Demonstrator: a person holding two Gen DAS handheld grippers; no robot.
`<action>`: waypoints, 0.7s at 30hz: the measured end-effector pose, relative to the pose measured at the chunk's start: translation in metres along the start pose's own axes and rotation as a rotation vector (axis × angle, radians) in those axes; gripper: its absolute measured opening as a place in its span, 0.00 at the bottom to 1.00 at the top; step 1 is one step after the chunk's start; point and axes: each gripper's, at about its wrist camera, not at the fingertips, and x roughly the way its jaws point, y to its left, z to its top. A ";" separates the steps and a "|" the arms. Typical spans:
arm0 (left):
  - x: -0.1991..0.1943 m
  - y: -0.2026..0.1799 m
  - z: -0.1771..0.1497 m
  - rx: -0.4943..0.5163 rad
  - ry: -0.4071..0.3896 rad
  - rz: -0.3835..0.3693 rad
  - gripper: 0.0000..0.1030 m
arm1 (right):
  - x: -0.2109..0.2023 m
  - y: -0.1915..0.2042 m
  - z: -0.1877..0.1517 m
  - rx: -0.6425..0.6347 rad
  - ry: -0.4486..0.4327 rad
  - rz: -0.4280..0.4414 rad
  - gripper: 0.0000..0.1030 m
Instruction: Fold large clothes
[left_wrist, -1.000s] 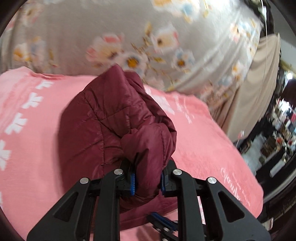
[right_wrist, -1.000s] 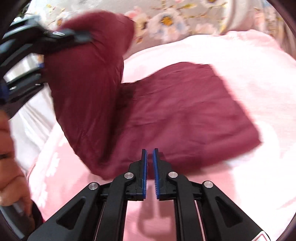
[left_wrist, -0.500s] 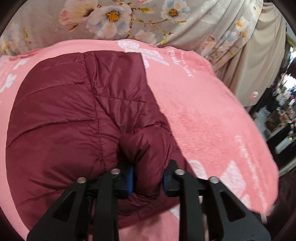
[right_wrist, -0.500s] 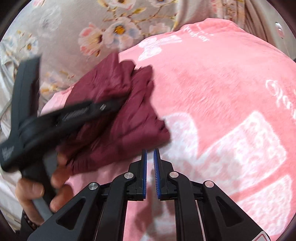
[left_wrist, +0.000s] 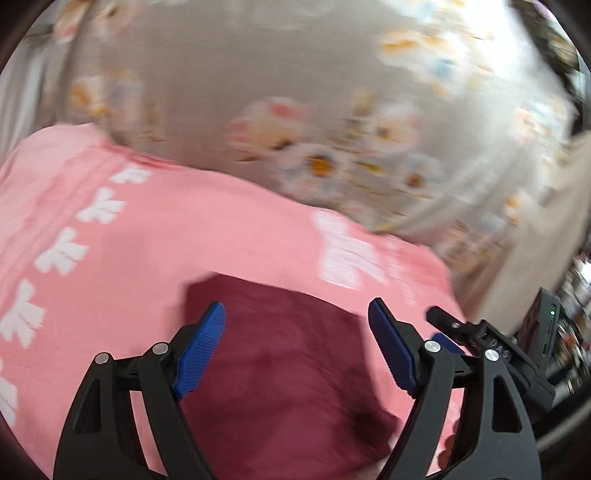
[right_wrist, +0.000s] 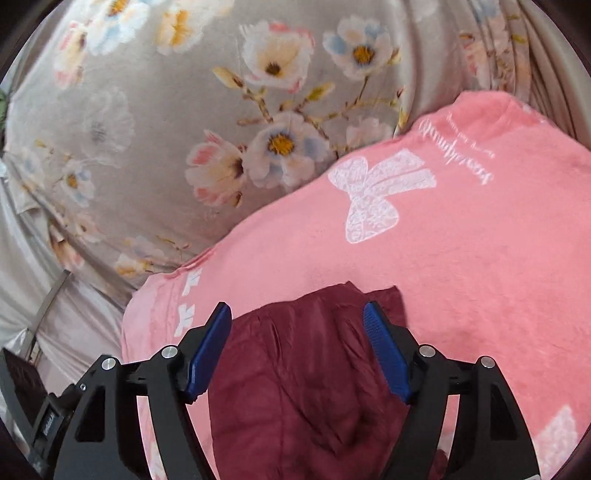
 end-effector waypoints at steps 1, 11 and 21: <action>0.008 0.010 0.006 -0.009 0.004 0.040 0.75 | 0.011 0.002 0.002 0.016 0.023 -0.015 0.71; 0.114 0.051 0.024 -0.060 0.201 0.168 0.75 | 0.124 -0.017 -0.019 0.124 0.286 -0.201 0.32; 0.168 0.014 -0.015 -0.019 0.285 0.145 0.74 | 0.077 -0.062 -0.029 0.043 0.084 -0.168 0.03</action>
